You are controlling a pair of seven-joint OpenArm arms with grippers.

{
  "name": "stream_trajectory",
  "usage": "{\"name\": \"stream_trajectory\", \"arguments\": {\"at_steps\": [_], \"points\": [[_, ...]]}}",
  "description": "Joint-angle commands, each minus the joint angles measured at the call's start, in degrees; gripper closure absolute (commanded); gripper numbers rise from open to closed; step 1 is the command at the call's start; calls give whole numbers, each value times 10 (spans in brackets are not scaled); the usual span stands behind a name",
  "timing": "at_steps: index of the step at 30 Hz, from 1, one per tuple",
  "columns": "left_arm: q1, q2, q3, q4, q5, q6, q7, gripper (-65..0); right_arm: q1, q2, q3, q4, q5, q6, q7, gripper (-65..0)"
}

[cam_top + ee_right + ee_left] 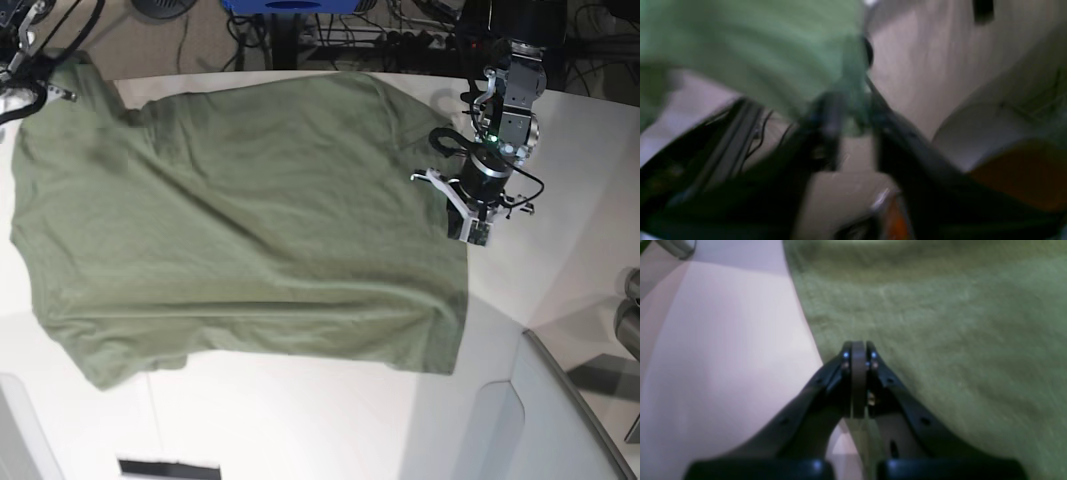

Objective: Layout the t-shirt on the table in an organized manner, then fold the t-shirt properly
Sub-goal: 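Grasp the shirt edge with both grippers and pull it taut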

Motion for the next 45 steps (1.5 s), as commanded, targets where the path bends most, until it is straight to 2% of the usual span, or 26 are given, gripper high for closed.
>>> {"name": "stream_trajectory", "arguments": {"at_steps": [1, 2, 3, 5, 7, 9, 10, 12, 14, 16, 18, 21, 23, 26, 30, 39, 42, 45], "points": [[-7, -5, -2, 12, -1, 1, -12, 0, -6, 9, -8, 13, -11, -2, 2, -243], [-7, -5, -2, 13, -1, 1, -12, 0, -7, 10, -10, 14, -11, -2, 6, -290], [-7, -5, -2, 13, -2, 1, -12, 0, -4, 14, -11, 15, -11, -2, 11, -308], [-7, -5, -3, 13, -6, 1, -12, 0, 4, 23, -13, 11, -10, 2, 44, -281], [-13, -4, -3, 13, -6, 1, -12, 0, 25, 30, -13, 3, -10, 2, 110, -222], [-32, 1, -1, 7, -6, 1, -11, 0, 53, 48, -17, -35, -10, 2, 187, -132], [-39, 3, 3, -1, -6, 1, -11, 0, 71, 60, -28, -58, -10, 2, 207, -84], [-54, 16, 1, -16, -6, 1, -10, 0, 115, 99, -54, -130, -11, 2, 203, 0], [-62, 20, 3, -33, -6, 1, -10, 0, 161, 118, -66, -216, -10, 2, 196, -2], [-63, 21, 5, -47, -6, 1, -10, 0, 195, 125, -69, -293, -10, 6, 218, 0], [-60, 23, 6, -58, -6, 1, -10, 0, 215, 135, -70, -339, -10, 26, 244, 0], [-59, 22, 6, -85, -5, 1, -10, 0, 250, 138, -70, -401, -11, 67, 253, 0], [-62, 22, 6, -105, -2, 1, -11, 0, 269, 138, -70, -448, -12, 77, 255, 0], [-66, 22, 5, -130, -1, 1, -15, 0, 299, 138, -70, -518, -12, 79, 266, 0], [-100, 21, 5, -162, -1, 1, -16, 0, 325, 138, -71, -582, -12, 77, 317, 0], [-221, 23, 6, -268, 0, 1, -18, 0, 396, 153, -71, -690, -12, 77, 385, 0], [-260, 26, 8, -307, 0, 0, -46, 0, 418, 158, -71, -713, -12, 77, 406, 0], [-304, 31, 49, -371, 0, 0, -75, 0, 442, 158, -72, -739, -13, 77, 424, 0]]}}
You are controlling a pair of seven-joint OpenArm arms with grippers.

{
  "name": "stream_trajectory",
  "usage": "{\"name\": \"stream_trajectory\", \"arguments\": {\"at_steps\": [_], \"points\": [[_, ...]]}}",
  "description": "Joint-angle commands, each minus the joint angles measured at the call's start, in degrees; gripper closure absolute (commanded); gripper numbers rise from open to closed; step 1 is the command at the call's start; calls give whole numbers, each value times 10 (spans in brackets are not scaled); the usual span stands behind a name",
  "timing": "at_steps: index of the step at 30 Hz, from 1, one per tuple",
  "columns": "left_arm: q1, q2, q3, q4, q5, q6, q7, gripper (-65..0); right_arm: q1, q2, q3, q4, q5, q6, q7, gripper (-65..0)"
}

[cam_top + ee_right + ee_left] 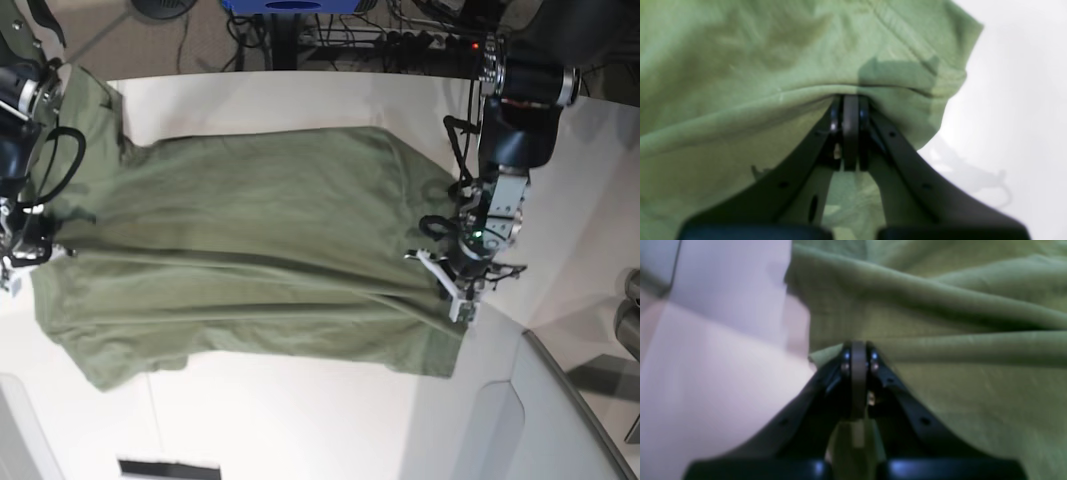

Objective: Layout the t-shirt on the table in an organized manner, then fold the t-shirt properly
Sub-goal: 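Grasp the shirt edge with both grippers and pull it taut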

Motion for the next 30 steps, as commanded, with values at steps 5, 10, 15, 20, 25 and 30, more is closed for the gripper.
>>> {"name": "stream_trajectory", "arguments": {"at_steps": [5, 10, 15, 20, 25, 30], "points": [[-78, 14, 34, -101, -7, -2, -75, 0, 49, 7, -1, -46, 5, 3, 21, 0], [-119, 20, 35, -144, -7, -2, -104, 0, 69, 7, -1, -70, 5, 2, 53, 0], [-143, 21, 33, -140, -8, -2, -110, 0, 74, 7, -1, -67, 5, 2, 61, 0], [-124, 18, 33, -55, -53, -2, -104, 0, 56, 25, 3, 6, 5, 2, 58, 0], [-1, -11, 40, 198, -142, -2, 39, 0, -38, 13, 5, 232, 8, 5, -8, 0], [171, -29, 33, 471, -136, -2, 151, 0, -157, -30, 6, 460, 8, 7, -105, 0]]}}
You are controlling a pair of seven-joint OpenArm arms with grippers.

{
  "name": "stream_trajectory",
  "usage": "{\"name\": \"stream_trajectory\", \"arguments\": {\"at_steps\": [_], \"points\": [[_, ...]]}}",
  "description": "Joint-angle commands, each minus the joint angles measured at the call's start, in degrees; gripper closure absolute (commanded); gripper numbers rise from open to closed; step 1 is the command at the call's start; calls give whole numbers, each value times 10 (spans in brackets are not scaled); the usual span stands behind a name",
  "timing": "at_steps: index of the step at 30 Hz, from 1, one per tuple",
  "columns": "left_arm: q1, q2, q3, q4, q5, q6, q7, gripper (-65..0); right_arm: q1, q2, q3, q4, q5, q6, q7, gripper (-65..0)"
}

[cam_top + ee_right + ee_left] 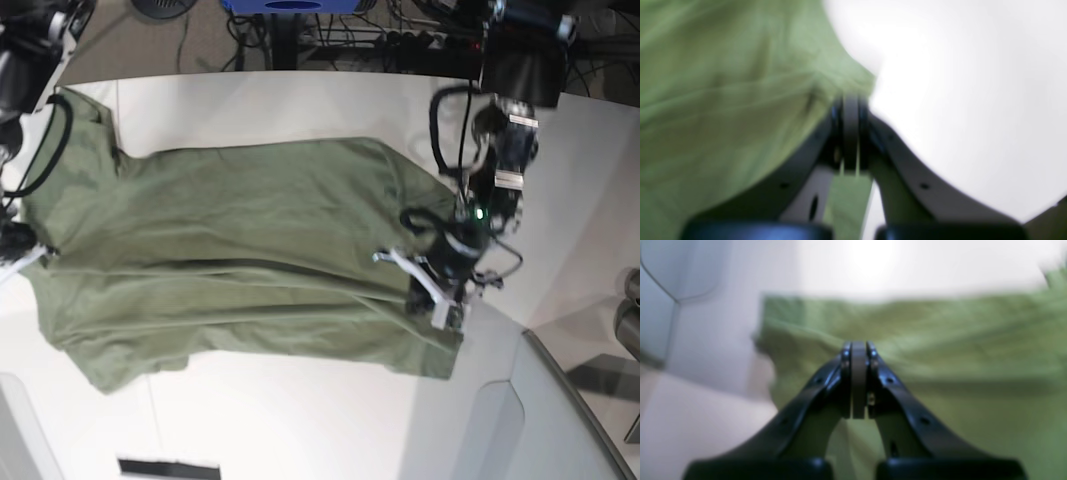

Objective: Layout the t-shirt on the table in an organized manner, then fold the t-shirt properly
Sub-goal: 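Grasp the shirt edge with both grippers and pull it taut, then grasp the shirt shoulder edges with both grippers and hold them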

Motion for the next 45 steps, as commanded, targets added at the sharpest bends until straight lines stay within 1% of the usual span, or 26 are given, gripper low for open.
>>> {"name": "stream_trajectory", "arguments": {"at_steps": [1, 3, 5, 7, 10, 11, 12, 15, 17, 19, 21, 26, 27, 29, 31, 34, 36, 39, 42, 44, 45], "points": [[10, -10, -2, 49, -5, -2, -6, 0, -13, 7, 5, 50, -4, -2, -6, 0], [66, -13, -2, 100, -5, -2, -2, 0, -58, -14, 5, 120, -4, -2, -35, 0], [98, -13, -6, 123, -4, -2, -2, 0, -101, -38, 5, 162, -4, -2, -46, 0], [111, -8, -10, 123, -4, -2, -2, 0, -132, -63, 5, 183, -4, -2, -46, -2], [110, -7, -9, 101, -9, -2, -2, 0, -154, -80, 5, 183, -4, -2, -49, -3], [110, -7, -9, 98, -9, -2, -2, -20, -158, -84, 5, 182, -4, -2, -49, -3], [107, -7, -9, 97, -9, -2, -2, -58, -163, -89, 5, 182, -4, -2, -49, -3], [105, -7, -9, 95, -9, -2, 0, -174, -173, -91, 5, 185, -4, -2, -49, -2], [103, -7, -9, 80, -9, -2, 1, -234, -180, -91, 5, 185, -4, -2, -49, -2], [103, -7, -5, 64, -9, -2, 1, -280, -187, -91, 5, 185, -4, -2, -49, 0], [107, -7, -3, 59, -9, -2, 1, -306, -191, -91, 5, 183, -4, -2, -49, 0], [125, -13, -6, 60, -3, -2, 2, -304, -197, -91, 5, 182, -4, -2, -49, 0], [125, -18, -8, 61, -3, -2, 11, -304, -197, -91, 5, 181, -4, -2, -49, 0], [123, -33, -10, 76, -9, -2, 76, -304, -199, -91, 5, 181, -4, -2, -49, 0], [122, -38, -11, 121, -9, -2, 164, -304, -201, -91, 5, 181, -4, -2, -49, 0], [123, -38, -12, 187, -9, -2, 247, -304, -204, -91, 3, 181, -4, -2, -49, 0], [122, -32, -37, 211, -9, -2, 300, -304, -204, -92, 1, 181, -4, -2, -49, 0], [88, -24, -70, 226, -7, -2, 400, -304, -205, -92, 3, 181, -4, -2, -49, 0], [41, -25, -68, 208, -6, -2, 497, -304, -205, -92, 4, 181, -4, -2, -49, 0], [21, -25, -68, 197, -4, -3, 526, -304, -205, -92, 4, 181, -4, -2, -49, 0], [13, -25, -68, 195, -8, -4, 528, -304, -205, -94, 3, 181, -4, -2, -49, 0]]}}
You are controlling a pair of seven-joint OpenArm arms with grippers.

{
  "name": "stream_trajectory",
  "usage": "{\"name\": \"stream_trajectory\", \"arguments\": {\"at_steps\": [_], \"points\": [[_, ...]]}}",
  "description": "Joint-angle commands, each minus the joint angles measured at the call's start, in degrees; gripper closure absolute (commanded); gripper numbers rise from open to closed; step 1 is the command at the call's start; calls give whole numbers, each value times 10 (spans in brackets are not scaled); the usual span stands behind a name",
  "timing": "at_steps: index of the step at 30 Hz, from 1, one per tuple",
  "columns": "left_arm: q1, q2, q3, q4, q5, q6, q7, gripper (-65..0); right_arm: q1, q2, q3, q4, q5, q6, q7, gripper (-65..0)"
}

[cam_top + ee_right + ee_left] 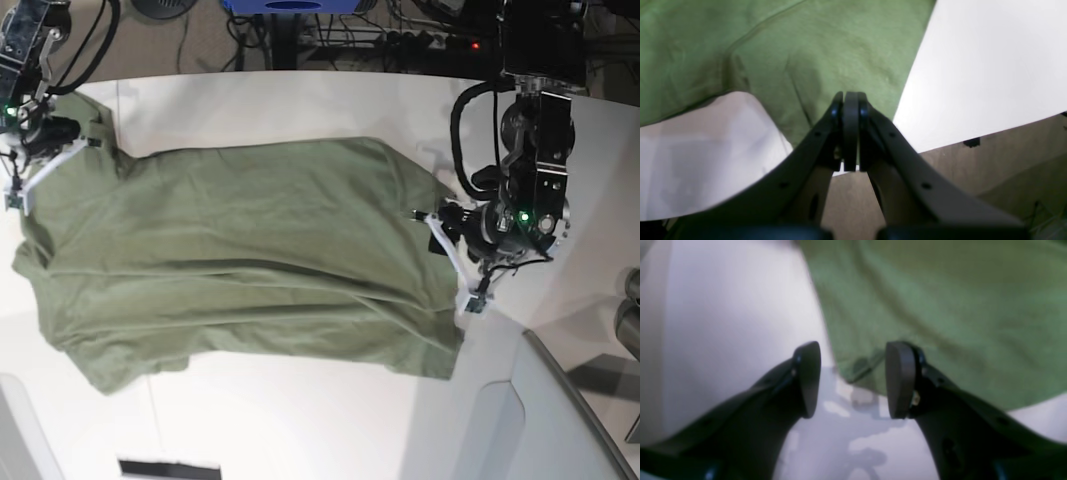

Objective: Layout the t-shirt on the table in an organized manner, then fold the t-shirt properly
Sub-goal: 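Grasp the shirt shoulder edges with both grippers and hold them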

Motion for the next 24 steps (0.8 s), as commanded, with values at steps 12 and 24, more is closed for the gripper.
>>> {"name": "stream_trajectory", "arguments": {"at_steps": [12, 24], "points": [[-52, 1, 89, -123, 1, -3, 18, -303, 1, -6, 4, 8, 0, -2, 8, 0], [-48, 16, 91, -155, 1, -3, -18, -303, -6, -6, 3, 8, 0, -2, 8, 0]]}}
